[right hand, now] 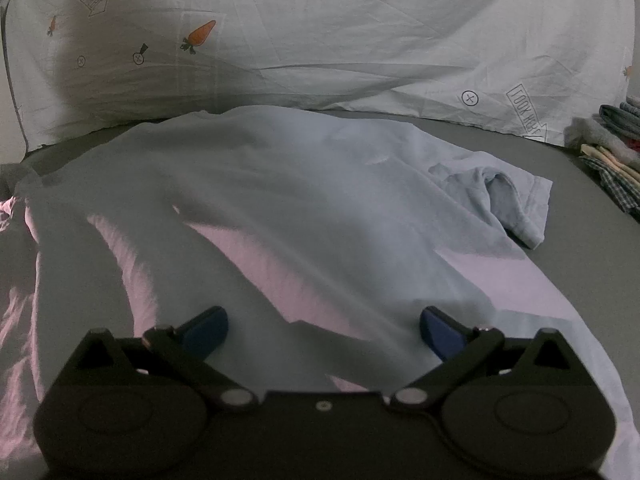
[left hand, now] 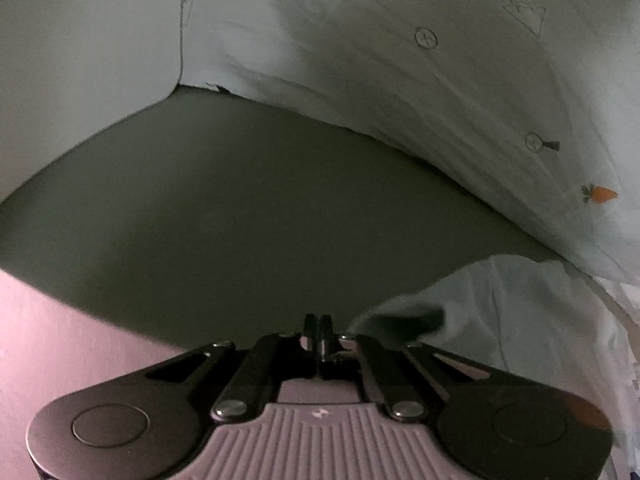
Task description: Fold clothes
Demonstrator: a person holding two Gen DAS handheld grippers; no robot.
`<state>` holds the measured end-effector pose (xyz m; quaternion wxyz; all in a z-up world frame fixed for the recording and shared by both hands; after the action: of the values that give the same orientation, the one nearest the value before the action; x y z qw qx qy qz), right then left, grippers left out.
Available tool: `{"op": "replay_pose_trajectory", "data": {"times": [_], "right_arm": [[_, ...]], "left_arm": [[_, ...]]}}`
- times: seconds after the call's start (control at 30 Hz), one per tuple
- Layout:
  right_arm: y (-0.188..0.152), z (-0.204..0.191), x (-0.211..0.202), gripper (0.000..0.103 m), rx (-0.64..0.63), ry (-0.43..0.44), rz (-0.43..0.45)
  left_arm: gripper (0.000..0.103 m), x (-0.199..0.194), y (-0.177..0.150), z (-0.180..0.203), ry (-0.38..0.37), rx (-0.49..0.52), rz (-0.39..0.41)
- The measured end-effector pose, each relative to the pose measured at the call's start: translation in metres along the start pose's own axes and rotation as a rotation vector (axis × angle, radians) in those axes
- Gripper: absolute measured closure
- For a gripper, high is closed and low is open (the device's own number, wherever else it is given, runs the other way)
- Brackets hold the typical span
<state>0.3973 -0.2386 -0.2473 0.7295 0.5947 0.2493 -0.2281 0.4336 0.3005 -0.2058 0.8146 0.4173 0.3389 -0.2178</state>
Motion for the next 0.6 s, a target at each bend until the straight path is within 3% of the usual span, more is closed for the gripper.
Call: {"op": "replay_pose_trajectory", "data": {"times": [0.03, 0.17, 0.27, 0.33, 0.47, 0.6], "right_arm": [[0.0, 0.0, 0.0, 0.0, 0.0, 0.0, 0.0], [0.0, 0.0, 0.0, 0.0, 0.0, 0.0, 0.0], [0.001, 0.0, 0.0, 0.0, 0.0, 0.0, 0.0], [0.001, 0.0, 0.0, 0.0, 0.0, 0.0, 0.0], [0.001, 0.0, 0.0, 0.0, 0.001, 0.0, 0.0], [0.001, 0.0, 0.0, 0.0, 0.0, 0.0, 0.0]], "left_arm": [[0.103, -0.001, -0.003, 0.006, -0.013, 0.008, -0.004], [0.078, -0.005, -0.026, 0.03, -0.105, 0.05, -0.052], [0.062, 0.006, -0.047, 0.048, -0.101, 0.125, -0.083], [0.059, 0.015, -0.057, 0.057, -0.069, 0.19, -0.078], [0.042, 0.026, -0.06, 0.068, -0.056, 0.266, -0.051], [0.041, 0.032, -0.056, 0.075, -0.062, 0.299, -0.026]]}}
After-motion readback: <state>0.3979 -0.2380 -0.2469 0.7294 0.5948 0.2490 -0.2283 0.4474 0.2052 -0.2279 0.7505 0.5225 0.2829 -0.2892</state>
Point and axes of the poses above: each gripper's, at about its wrist camera, not at the fingertips, and x roughly the way its jaws point, z to its right, y to its top, the point moved 3 cm from there along x, roughly the way its jaws point, and after that the axes turned 12 degrees about -x, right-handed, at the moved point
